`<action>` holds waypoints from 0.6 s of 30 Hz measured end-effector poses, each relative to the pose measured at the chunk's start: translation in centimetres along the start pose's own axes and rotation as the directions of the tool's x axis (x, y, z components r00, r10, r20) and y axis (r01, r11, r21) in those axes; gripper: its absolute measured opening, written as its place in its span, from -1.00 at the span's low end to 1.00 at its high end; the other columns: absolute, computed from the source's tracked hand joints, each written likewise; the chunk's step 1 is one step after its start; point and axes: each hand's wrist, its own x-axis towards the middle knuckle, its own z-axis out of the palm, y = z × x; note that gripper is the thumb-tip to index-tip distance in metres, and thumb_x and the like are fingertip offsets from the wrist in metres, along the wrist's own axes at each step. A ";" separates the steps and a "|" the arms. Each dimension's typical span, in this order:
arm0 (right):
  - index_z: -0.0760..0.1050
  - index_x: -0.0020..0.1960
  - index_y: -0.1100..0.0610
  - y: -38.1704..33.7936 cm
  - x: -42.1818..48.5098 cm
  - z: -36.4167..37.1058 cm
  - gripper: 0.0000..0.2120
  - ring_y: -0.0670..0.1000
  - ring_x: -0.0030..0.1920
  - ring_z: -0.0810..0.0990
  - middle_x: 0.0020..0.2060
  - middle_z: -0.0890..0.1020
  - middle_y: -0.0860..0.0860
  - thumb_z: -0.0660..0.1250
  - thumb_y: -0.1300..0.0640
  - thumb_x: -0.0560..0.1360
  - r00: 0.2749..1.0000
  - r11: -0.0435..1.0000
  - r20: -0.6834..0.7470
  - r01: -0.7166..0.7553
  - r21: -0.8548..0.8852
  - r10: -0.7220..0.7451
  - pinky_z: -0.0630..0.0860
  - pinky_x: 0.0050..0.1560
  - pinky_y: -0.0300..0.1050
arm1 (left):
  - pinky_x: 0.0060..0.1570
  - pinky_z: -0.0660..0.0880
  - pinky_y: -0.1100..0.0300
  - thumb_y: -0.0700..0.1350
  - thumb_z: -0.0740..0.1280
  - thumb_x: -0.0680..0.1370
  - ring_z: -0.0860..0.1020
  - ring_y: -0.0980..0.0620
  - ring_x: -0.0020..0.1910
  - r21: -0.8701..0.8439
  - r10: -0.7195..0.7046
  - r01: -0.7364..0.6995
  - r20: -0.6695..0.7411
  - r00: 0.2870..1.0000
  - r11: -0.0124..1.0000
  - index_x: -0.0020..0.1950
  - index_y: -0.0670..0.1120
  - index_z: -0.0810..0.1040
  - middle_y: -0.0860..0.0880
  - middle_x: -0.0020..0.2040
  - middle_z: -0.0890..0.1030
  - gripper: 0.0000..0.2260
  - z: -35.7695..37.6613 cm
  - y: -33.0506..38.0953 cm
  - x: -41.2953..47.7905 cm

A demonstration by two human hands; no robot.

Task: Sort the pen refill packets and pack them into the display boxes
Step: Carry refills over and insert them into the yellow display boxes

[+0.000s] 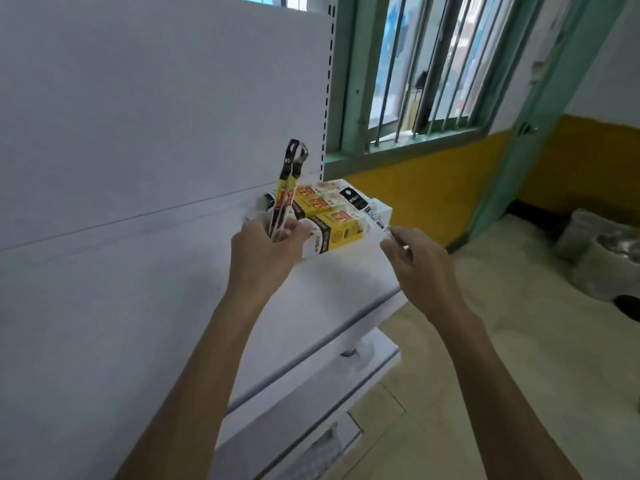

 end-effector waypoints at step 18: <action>0.51 0.19 0.08 2.3 17.7 6.1 -0.72 -0.17 -0.12 0.49 -0.05 0.51 -0.09 0.29 0.04 0.51 0.838 0.808 0.300 0.249 0.534 -0.456 0.42 -0.17 -0.42 | -0.60 0.27 0.43 -0.08 0.45 0.40 0.47 0.24 -0.53 -0.046 -0.508 0.531 -0.368 0.778 0.846 -0.23 -0.03 0.63 0.08 -0.39 0.64 -0.95 8.9 -1.7 4.4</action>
